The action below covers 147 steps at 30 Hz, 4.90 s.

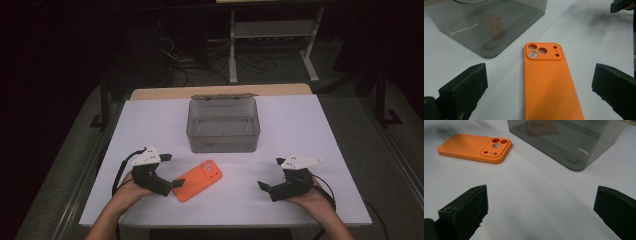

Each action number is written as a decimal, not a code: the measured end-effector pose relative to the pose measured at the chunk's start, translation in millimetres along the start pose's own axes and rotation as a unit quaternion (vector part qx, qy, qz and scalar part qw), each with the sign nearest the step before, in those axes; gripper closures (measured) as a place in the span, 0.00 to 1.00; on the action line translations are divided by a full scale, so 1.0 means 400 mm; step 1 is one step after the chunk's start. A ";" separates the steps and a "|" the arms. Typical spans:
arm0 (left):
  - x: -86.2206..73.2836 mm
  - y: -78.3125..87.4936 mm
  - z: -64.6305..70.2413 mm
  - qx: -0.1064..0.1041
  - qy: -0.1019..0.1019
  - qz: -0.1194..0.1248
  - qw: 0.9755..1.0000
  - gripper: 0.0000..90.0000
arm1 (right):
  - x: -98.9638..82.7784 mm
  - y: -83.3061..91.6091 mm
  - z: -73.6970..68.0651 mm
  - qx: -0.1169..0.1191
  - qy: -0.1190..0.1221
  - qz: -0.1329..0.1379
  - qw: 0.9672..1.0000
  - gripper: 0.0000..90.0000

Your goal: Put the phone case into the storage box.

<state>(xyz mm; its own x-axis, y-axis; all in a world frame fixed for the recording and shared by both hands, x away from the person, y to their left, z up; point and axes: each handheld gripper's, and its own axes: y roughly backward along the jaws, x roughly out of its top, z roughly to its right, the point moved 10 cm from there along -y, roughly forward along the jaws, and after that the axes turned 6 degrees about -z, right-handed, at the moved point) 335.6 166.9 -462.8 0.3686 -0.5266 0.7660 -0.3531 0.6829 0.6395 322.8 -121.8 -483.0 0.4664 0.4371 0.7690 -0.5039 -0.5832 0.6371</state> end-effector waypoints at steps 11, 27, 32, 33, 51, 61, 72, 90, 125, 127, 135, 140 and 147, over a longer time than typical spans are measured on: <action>0.024 -0.016 0.000 -0.006 -0.004 0.002 1.000 0.00 | -0.001 -0.002 -0.001 0.002 0.000 -0.003 1.000 0.00; 0.058 -0.043 -0.002 -0.014 -0.001 0.006 1.000 0.00 | 0.000 -0.003 0.000 0.002 0.001 -0.002 1.000 0.00; 0.068 -0.050 -0.004 -0.014 -0.003 0.006 1.000 0.00 | 0.000 -0.004 0.000 0.003 0.002 -0.002 1.000 0.00; 0.074 -0.054 -0.003 -0.015 -0.004 0.008 1.000 0.00 | 0.000 -0.005 0.000 0.002 0.002 -0.002 1.000 0.00; 0.104 -0.092 0.005 -0.018 -0.010 0.003 1.000 0.00 | 0.000 -0.004 0.001 0.002 0.002 -0.002 1.000 0.00; 0.115 -0.111 0.009 -0.008 -0.012 0.007 1.000 0.00 | 0.000 -0.003 0.000 0.003 0.002 -0.002 1.000 0.00; 0.094 -0.118 0.008 -0.001 -0.005 -0.017 1.000 0.00 | 0.000 -0.004 -0.001 0.003 0.005 -0.003 1.000 0.00; 0.059 -0.119 0.010 0.005 -0.001 -0.057 0.998 0.00 | -0.003 -0.006 -0.002 0.003 0.007 -0.006 1.000 0.00; -0.016 -0.125 0.021 0.007 0.015 -0.111 0.994 0.00 | -0.002 -0.006 0.002 0.003 0.005 -0.005 1.000 0.00; -0.021 -0.124 0.022 0.005 0.017 -0.113 0.993 0.00 | -0.002 -0.007 0.001 0.003 0.005 -0.006 1.000 0.00; -0.034 -0.127 0.026 0.003 0.021 -0.116 0.993 0.00 | -0.003 -0.007 0.001 0.003 0.004 -0.007 1.000 0.00; -0.043 -0.130 0.034 0.000 0.019 -0.123 0.992 0.00 | -0.004 -0.006 0.001 0.003 0.004 -0.008 1.000 0.00; -0.054 -0.136 0.044 0.000 0.011 -0.133 0.991 0.00 | -0.004 -0.006 0.000 0.003 0.005 -0.008 1.000 0.00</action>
<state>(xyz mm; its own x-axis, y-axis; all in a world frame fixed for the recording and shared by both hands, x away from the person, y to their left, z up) 331.6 132.2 -513.0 0.4680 -0.6767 0.5684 -0.2414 0.5209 0.8188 323.3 -121.3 -485.7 0.4672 0.4529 0.7594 -0.4922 -0.5803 0.6489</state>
